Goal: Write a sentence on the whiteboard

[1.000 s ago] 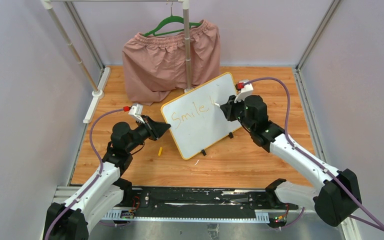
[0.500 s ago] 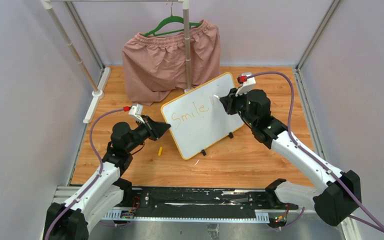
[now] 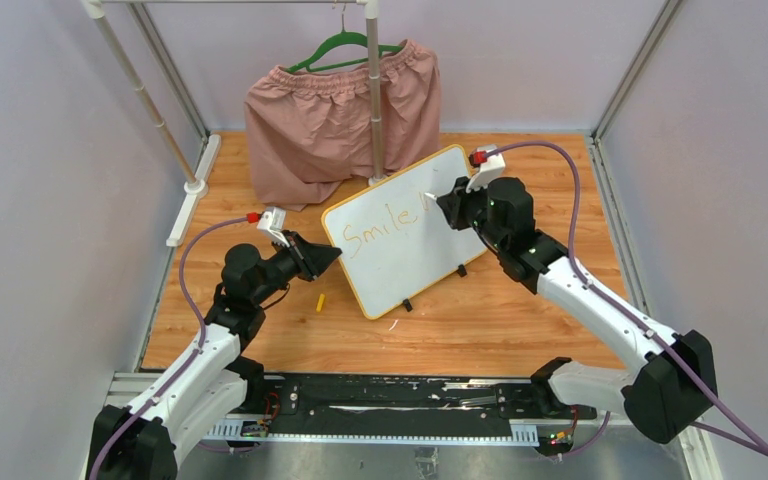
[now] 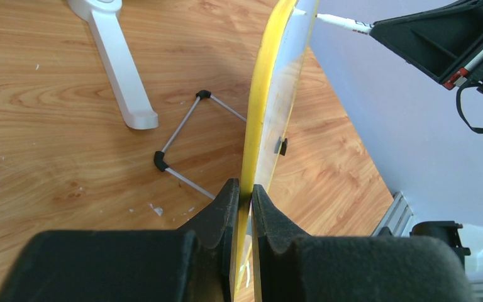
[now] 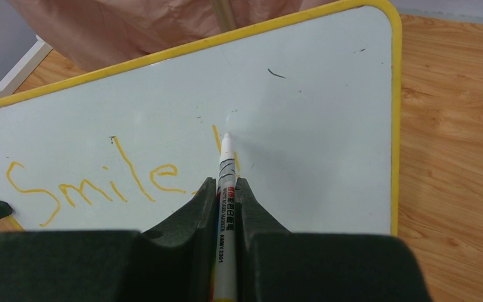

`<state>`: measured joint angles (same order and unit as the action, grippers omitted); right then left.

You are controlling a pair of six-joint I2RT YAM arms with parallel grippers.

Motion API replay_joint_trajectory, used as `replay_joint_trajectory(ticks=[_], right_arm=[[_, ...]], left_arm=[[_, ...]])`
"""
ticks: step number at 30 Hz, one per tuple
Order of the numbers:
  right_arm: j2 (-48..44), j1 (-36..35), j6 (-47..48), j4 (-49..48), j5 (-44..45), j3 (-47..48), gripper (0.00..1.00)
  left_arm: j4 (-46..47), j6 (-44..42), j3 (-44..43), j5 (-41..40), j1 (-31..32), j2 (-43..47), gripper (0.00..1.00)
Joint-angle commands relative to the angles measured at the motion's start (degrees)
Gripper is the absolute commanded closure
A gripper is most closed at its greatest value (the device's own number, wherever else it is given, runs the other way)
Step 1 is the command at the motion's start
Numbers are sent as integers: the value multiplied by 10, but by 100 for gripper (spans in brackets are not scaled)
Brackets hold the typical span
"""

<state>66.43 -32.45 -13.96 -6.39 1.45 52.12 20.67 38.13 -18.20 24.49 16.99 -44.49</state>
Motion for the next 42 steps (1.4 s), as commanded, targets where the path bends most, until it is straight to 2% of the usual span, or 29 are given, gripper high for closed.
replay_joint_trajectory(ticks=[1, 23, 42], right_arm=[[6, 6, -1, -13, -6, 17, 100], [22, 7, -5, -13, -6, 3, 100], [-65, 8, -5, 22, -6, 5, 100]], left_arm=[[13, 1, 1, 6, -1, 11, 100], [13, -1, 2, 7, -1, 16, 100], [13, 0, 2, 5, -1, 15, 100]])
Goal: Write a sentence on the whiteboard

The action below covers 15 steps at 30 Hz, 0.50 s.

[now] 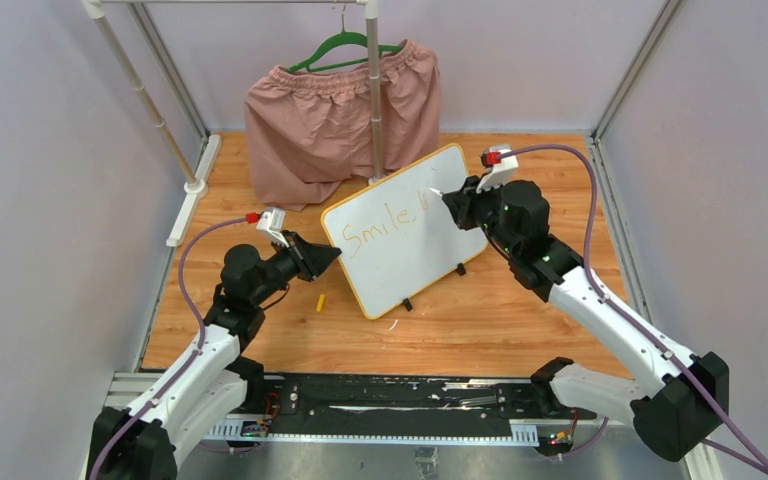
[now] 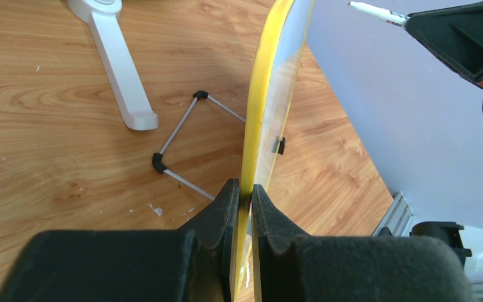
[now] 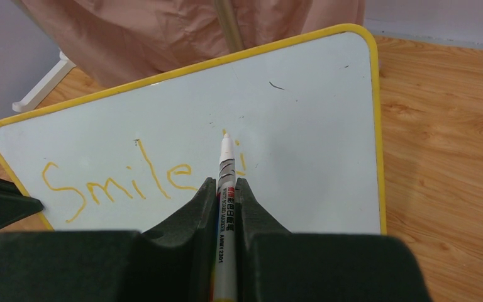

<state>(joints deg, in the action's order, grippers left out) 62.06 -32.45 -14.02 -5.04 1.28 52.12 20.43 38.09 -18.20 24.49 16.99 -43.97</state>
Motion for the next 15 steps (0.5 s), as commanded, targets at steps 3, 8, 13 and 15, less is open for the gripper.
replay_joint_trajectory(ticks=[3, 8, 13, 15], right_arm=[[-30, 9, -1, 9, 6, -7, 100], [-24, 15, -4, 1, 10, -15, 100], [-2, 19, -4, -8, 4, 1, 100], [8, 19, -4, -12, 3, 10, 100]], left_arm=[[15, 0, 3, 5, -1, 9, 100], [15, 1, 2, 6, -1, 7, 100], [15, 1, 2, 5, -1, 9, 100], [15, 1, 3, 5, -1, 9, 100]])
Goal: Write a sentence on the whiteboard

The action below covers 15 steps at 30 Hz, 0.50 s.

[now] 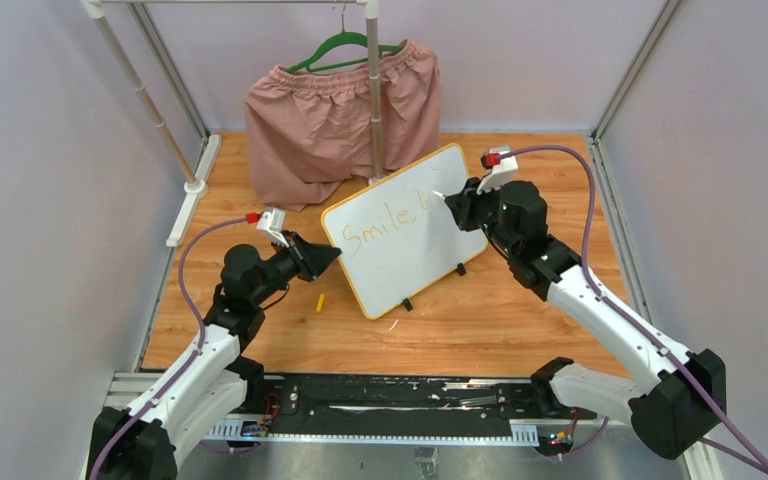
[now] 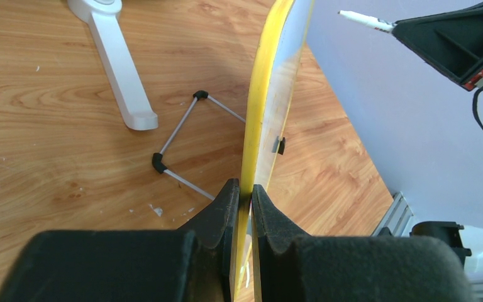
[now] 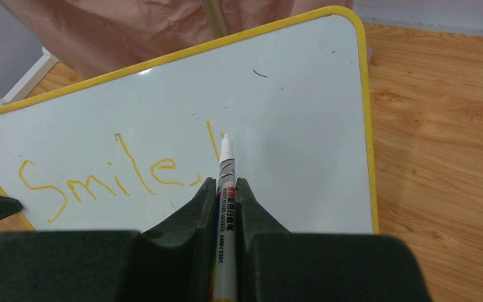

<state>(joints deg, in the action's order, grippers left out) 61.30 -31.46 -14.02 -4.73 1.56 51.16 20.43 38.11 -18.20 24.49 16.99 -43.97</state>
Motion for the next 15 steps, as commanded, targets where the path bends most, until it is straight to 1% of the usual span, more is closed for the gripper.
replay_joint_trajectory(ticks=[1, 15], right_arm=[[21, 9, -3, -16, 0, 24, 100], [70, 20, -3, -37, 1, 56, 100]], left_arm=[[15, 1, 3, 6, -1, 10, 100], [15, 2, 2, 6, -1, 8, 100]])
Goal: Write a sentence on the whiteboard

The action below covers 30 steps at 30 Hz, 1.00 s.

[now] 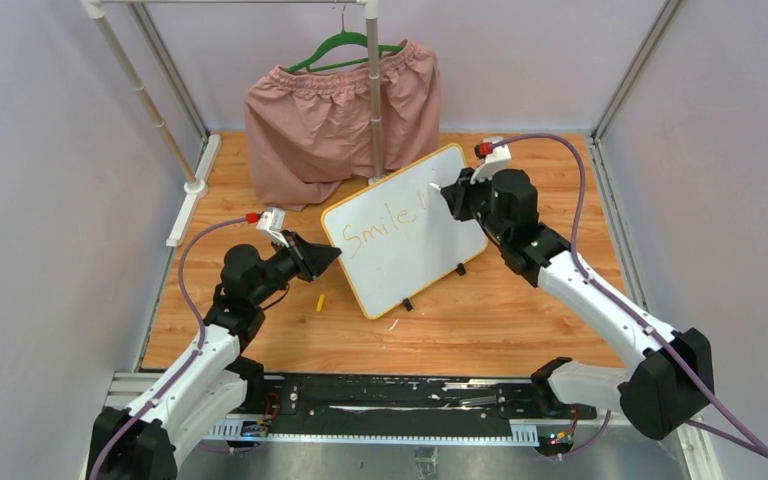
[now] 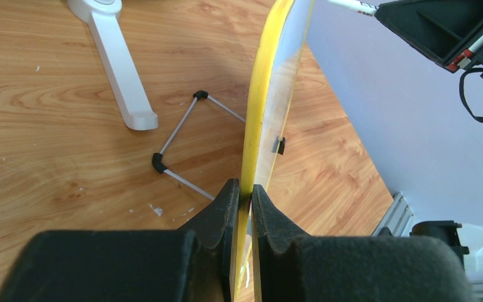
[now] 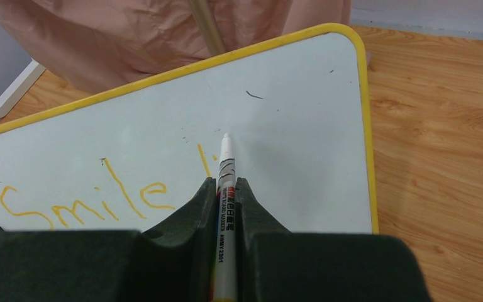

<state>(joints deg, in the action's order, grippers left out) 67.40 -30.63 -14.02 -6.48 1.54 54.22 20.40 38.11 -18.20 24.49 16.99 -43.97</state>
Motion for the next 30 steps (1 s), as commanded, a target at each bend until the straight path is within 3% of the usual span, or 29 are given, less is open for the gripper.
replay_joint_trajectory(ticks=[1, 30], right_arm=[[13, 13, -2, -20, 0, 26, 100], [-40, 13, -32, 13, -37, -92, 100]], left_arm=[[16, 1, 3, 6, -1, 8, 100], [16, 3, 0, 7, -1, 12, 100]])
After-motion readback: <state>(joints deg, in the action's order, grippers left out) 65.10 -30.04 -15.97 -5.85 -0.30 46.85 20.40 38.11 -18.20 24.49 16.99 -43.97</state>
